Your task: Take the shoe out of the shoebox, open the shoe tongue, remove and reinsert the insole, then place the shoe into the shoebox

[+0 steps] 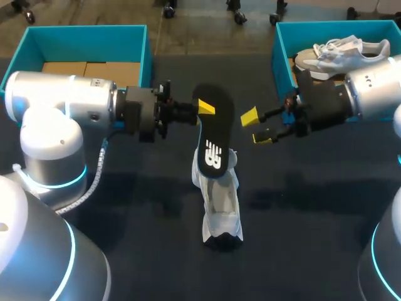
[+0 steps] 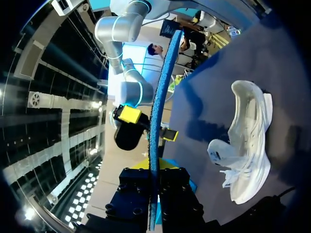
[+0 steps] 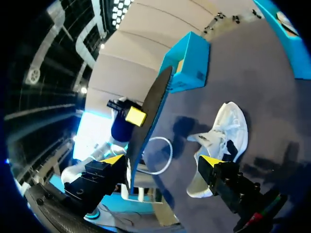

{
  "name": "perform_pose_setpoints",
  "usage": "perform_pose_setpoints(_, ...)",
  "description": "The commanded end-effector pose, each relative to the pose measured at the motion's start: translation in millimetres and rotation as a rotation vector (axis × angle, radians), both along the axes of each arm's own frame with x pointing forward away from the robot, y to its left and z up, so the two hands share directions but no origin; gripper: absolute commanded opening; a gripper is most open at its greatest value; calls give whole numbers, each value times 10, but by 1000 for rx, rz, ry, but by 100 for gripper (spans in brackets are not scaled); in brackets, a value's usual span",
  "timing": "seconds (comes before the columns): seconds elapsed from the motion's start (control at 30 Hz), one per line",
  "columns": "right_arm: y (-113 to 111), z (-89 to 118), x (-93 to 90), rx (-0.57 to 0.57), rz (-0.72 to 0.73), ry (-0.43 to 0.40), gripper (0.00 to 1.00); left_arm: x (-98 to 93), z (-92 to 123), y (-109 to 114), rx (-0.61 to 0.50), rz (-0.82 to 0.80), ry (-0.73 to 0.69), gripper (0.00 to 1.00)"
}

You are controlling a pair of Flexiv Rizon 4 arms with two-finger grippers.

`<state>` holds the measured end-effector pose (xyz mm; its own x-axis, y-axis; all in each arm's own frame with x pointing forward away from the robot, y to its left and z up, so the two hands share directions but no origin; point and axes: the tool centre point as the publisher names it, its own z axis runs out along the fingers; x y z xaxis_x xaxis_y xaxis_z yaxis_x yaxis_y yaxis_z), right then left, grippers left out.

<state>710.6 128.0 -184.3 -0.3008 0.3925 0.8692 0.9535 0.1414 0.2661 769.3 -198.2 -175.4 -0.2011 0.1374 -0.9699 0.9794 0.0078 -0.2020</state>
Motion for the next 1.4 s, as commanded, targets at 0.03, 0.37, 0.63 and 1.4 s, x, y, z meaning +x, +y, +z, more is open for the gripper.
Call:
perform_pose_setpoints(0.03, -130, 131, 30, -98, 62, 3, 100, -62, -6, 82, 25, -13, 24, 0)
perform_pose_setpoints(0.37, -135, 155, 17, -201, 99, -50, 100, -340, -80, 154, 95, -82, 53, 0)
perform_pose_setpoints(0.63, -412, 12, -224, -458, 169, -356, 100, -601, -85, 156, 46, -177, 180, 0)
perform_pose_setpoints(1.4, -445, 123, -527, -655, 442, -419, 100, -1203, -29, 5, 99, -181, 247, 0)
